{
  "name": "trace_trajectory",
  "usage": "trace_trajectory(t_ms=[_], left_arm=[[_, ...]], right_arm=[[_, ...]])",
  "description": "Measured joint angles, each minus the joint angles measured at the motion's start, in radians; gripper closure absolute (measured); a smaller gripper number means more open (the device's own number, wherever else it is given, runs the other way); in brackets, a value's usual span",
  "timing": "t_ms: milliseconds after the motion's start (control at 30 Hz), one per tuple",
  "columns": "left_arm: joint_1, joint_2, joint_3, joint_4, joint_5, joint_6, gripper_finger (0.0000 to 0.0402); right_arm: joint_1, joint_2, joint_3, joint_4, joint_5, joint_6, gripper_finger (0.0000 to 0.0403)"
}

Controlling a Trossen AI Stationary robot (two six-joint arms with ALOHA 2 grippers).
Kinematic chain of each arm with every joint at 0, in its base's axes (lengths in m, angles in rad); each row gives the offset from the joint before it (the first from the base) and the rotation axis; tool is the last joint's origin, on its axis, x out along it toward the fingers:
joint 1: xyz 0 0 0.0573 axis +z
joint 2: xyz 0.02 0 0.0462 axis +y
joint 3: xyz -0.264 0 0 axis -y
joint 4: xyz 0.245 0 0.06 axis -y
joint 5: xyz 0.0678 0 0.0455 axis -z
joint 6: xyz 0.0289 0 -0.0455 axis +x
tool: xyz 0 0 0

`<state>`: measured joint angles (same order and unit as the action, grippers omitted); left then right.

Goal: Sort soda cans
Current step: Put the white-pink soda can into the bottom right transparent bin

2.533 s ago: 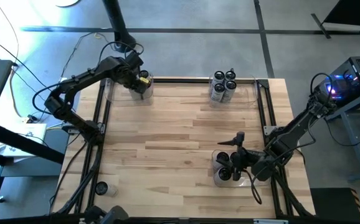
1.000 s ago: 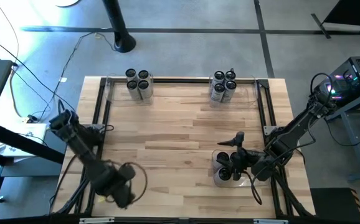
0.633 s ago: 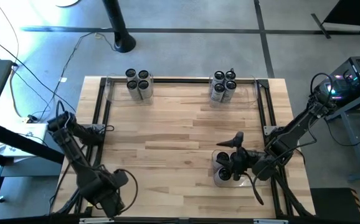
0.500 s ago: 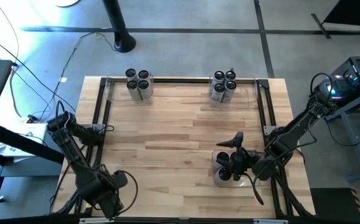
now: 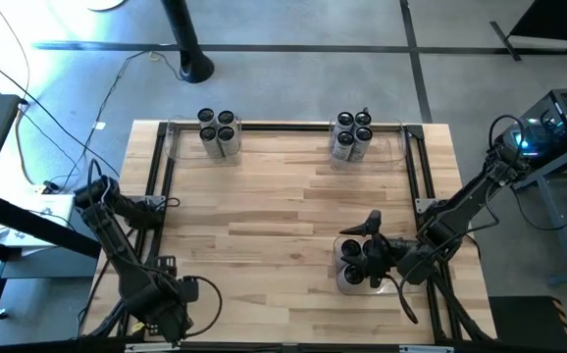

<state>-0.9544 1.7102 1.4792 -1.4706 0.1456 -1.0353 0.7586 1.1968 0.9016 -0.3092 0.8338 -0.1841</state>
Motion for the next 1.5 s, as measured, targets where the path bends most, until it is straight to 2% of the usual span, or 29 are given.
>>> trace_trajectory(t_ms=[300, 533, 600, 867, 933, 1033, 1200, 1367, 1500], left_arm=[[-0.010, 0.001, -0.058, 0.022, 0.020, 0.009, 0.0080], [-0.010, 0.001, -0.121, 0.030, 0.166, 0.019, 0.0080], [-0.010, 0.001, -0.133, 0.034, 0.179, 0.019, 0.0084], [0.014, 0.001, -0.142, 0.063, 0.174, 0.018, 0.0157], [0.021, 0.001, -0.142, 0.068, 0.173, 0.016, 0.0163], [0.035, -0.004, -0.140, 0.078, 0.146, -0.002, 0.0163], [0.087, -0.004, -0.105, 0.083, 0.011, -0.012, 0.0163], [0.244, -0.002, -0.067, 0.070, -0.086, -0.030, 0.0163], [0.411, -0.002, -0.048, 0.113, -0.113, 0.099, 0.0163]], right_arm=[[0.000, 0.000, 0.000, -0.001, 0.000, 0.001, 0.0077], [0.000, 0.000, 0.000, -0.001, -0.008, 0.007, 0.0077], [0.000, 0.000, 0.000, -0.001, -0.016, 0.007, 0.0077], [0.000, 0.000, 0.000, -0.001, -0.016, 0.008, 0.0077], [0.000, 0.000, 0.000, -0.001, -0.016, 0.011, 0.0077], [0.000, 0.000, 0.000, -0.001, -0.016, 0.022, 0.0077], [0.000, 0.000, 0.000, 0.000, -0.016, 0.021, 0.0077], [0.000, -0.006, 0.000, -0.001, -0.012, 0.001, 0.0077], [0.010, -0.054, 0.000, -0.005, 0.026, 0.003, 0.0077]])
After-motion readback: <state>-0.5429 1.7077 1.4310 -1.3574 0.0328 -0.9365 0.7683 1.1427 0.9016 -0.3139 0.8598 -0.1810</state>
